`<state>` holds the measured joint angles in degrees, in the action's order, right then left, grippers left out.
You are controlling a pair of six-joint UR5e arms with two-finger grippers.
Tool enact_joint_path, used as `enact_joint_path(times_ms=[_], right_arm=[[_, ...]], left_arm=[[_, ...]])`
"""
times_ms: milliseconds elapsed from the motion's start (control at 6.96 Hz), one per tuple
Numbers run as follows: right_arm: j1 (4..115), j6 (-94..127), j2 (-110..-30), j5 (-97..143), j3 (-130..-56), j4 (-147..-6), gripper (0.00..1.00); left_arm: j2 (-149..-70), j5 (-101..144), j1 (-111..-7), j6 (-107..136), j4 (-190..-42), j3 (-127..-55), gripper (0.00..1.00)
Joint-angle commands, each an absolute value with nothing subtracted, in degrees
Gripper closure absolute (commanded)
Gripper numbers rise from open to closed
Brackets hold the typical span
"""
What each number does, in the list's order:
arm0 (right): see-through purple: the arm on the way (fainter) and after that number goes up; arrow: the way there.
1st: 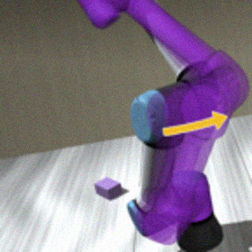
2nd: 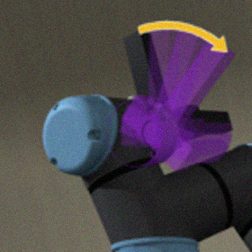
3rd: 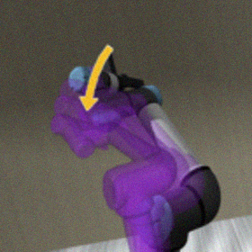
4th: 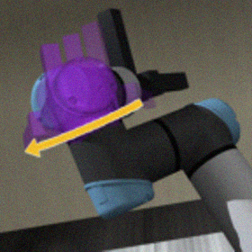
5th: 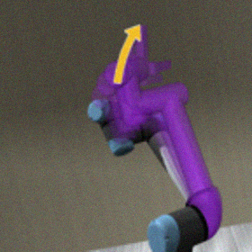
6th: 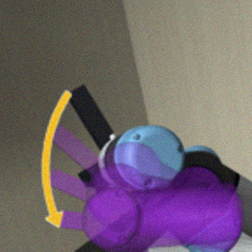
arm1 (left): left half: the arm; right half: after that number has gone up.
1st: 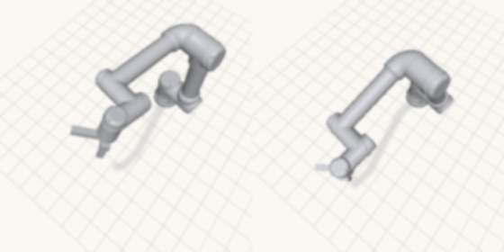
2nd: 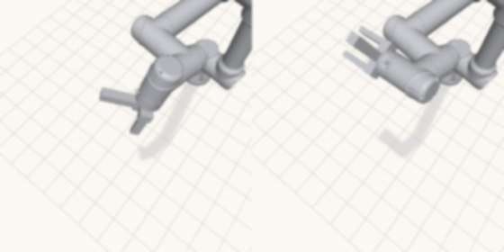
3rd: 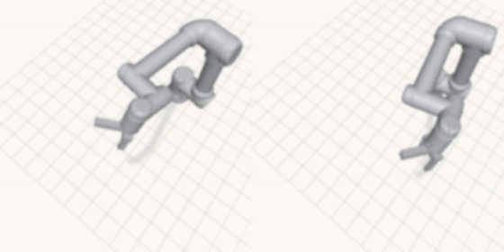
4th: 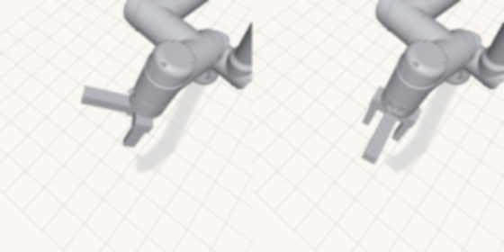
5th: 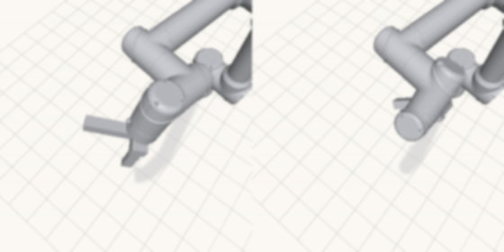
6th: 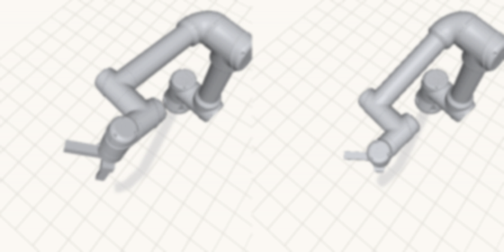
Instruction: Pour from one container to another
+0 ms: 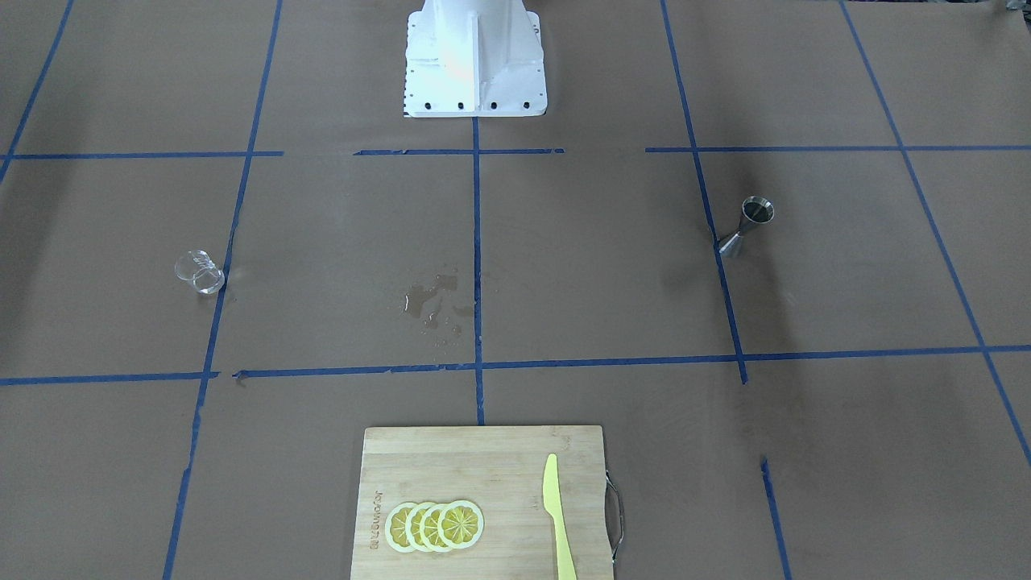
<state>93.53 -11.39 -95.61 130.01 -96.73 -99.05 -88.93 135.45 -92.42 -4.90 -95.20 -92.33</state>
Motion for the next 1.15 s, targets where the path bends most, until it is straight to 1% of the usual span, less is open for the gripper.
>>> enact_joint_path(times_ms=[0,1005], right_arm=[[93.43,-10.82,-96.85,130.08,-96.51,-99.05,0.00],[92.82,-11.25,-96.06,130.08,-97.12,-98.96,0.00]], left_arm=[[-88.51,135.53,-92.37,-4.83,-96.50,-92.11,0.00],[-86.75,135.53,-92.37,-4.83,-96.42,-92.55,0.00]])
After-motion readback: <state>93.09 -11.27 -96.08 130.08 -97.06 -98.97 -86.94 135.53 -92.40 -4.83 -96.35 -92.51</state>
